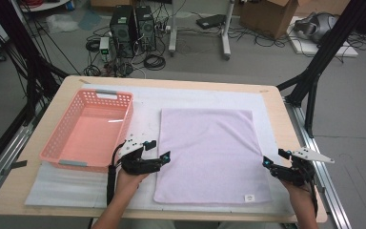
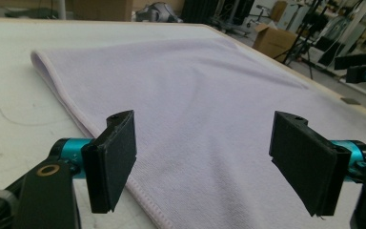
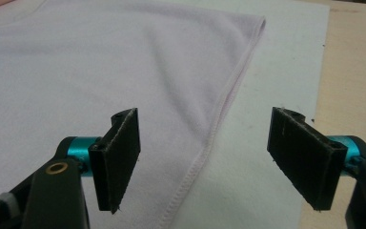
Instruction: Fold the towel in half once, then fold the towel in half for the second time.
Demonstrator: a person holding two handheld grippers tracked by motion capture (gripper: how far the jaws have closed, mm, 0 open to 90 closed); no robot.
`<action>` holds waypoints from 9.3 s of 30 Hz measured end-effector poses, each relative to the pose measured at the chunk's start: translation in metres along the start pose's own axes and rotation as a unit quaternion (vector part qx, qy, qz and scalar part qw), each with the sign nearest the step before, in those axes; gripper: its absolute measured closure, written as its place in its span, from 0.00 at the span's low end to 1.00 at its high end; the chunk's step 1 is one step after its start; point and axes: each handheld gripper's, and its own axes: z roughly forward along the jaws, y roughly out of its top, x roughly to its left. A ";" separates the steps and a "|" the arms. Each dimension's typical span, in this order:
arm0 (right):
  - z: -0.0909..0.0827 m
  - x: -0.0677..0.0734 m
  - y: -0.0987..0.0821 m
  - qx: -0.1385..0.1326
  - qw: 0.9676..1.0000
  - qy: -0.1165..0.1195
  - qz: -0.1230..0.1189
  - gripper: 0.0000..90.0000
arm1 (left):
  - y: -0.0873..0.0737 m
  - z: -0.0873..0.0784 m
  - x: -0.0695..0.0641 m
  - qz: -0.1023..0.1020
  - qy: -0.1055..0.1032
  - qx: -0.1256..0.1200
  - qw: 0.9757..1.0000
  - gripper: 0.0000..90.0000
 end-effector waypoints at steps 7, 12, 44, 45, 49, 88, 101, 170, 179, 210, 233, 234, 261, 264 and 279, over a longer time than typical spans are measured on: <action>0.002 0.001 -0.001 0.007 1.000 0.004 0.001 0.29 | 0.001 0.002 -0.002 -0.013 -0.003 0.018 1.000 0.24; 0.005 0.000 -0.002 0.010 1.000 0.007 0.002 0.29 | 0.001 0.003 -0.001 -0.016 -0.002 0.017 1.000 0.24; 0.088 -0.044 0.046 0.094 0.994 0.013 0.045 0.45 | 0.040 0.083 0.055 -0.025 0.090 0.099 0.991 0.35; 0.092 -0.044 0.048 0.099 0.994 0.011 0.049 0.45 | 0.039 0.085 0.058 -0.032 0.095 0.100 0.990 0.35; 0.109 -0.045 0.055 0.101 0.993 -0.002 0.052 0.50 | 0.038 0.093 0.069 -0.044 0.126 0.123 0.983 0.36; 0.067 -0.035 0.071 0.012 0.996 0.041 0.075 0.96 | 0.055 0.050 0.054 -0.054 0.105 0.073 0.990 0.96; 0.024 -0.019 0.039 0.001 0.996 0.064 0.062 0.96 | 0.039 0.016 0.013 -0.004 0.077 0.079 0.994 0.95; -0.035 0.004 -0.001 0.014 0.996 0.073 0.051 0.69 | 0.004 -0.013 -0.010 -0.060 -0.008 0.060 0.996 0.63; -0.014 0.023 0.012 0.035 0.998 0.050 0.011 0.83 | -0.003 -0.016 -0.013 -0.050 -0.004 0.076 0.996 0.62; -0.075 0.042 -0.040 0.058 0.996 0.046 0.049 0.75 | -0.042 -0.069 -0.056 -0.055 -0.028 0.093 0.994 0.67; -0.088 0.044 -0.044 0.052 0.995 0.066 0.055 0.98 | -0.046 -0.091 -0.062 -0.062 -0.039 0.091 0.993 0.97; -0.090 0.045 -0.045 0.051 0.995 0.067 0.057 0.98 | -0.047 -0.094 -0.064 -0.061 -0.041 0.093 0.993 0.97; -0.019 0.021 -0.008 0.044 0.996 0.077 0.010 0.78 | -0.008 -0.016 -0.011 -0.020 0.010 0.061 0.998 0.59; -0.001 0.019 0.000 0.048 0.995 0.086 0.008 0.79 | -0.004 0.001 -0.005 -0.003 0.034 0.070 0.997 0.63; 0.047 0.008 0.009 0.103 0.994 -0.012 -0.022 0.92 | -0.002 0.038 0.009 0.002 0.073 0.159 0.985 0.64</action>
